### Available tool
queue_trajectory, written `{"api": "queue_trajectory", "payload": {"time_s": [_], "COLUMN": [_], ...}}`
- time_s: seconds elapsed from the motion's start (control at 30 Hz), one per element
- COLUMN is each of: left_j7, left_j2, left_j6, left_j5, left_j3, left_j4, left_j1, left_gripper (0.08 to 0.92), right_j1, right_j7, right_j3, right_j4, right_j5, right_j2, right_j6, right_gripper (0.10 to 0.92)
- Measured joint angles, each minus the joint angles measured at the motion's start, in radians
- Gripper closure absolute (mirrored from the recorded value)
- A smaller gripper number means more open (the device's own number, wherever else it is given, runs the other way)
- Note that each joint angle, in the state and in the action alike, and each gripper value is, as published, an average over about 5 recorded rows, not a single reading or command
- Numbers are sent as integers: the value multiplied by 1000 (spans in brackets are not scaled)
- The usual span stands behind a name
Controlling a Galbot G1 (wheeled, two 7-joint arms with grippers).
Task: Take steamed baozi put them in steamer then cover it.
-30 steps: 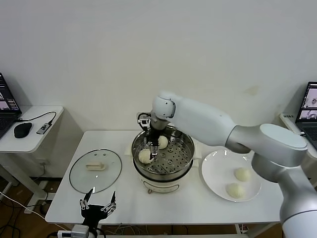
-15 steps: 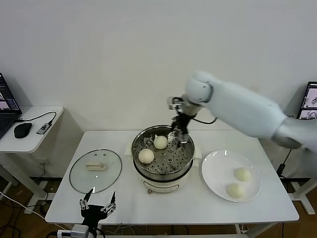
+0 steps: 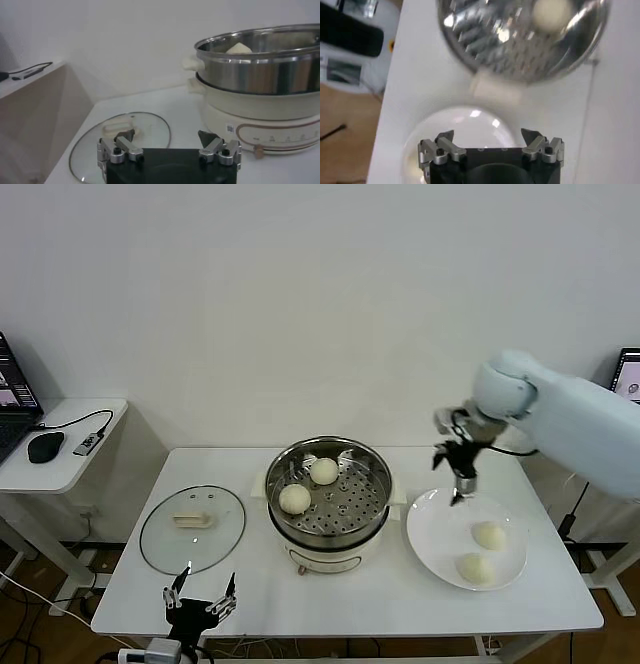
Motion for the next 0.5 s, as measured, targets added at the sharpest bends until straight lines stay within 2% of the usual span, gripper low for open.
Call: {"api": "queue_trajectory", "payload": {"time_s": [0.5], "left_j7": [0], "left_j2": [-10], "left_j6": [1], "left_j5": [20], "left_j3": [3], "left_j4": [25], "left_j1": [-1], "left_gripper": [177], "right_j1": [-300], "right_j7": [4], "right_j3": [161], "right_j4": [17], "right_j5": [-126], "right_j2": [-98], "right_j6": [34], "right_gripper": [203]}}
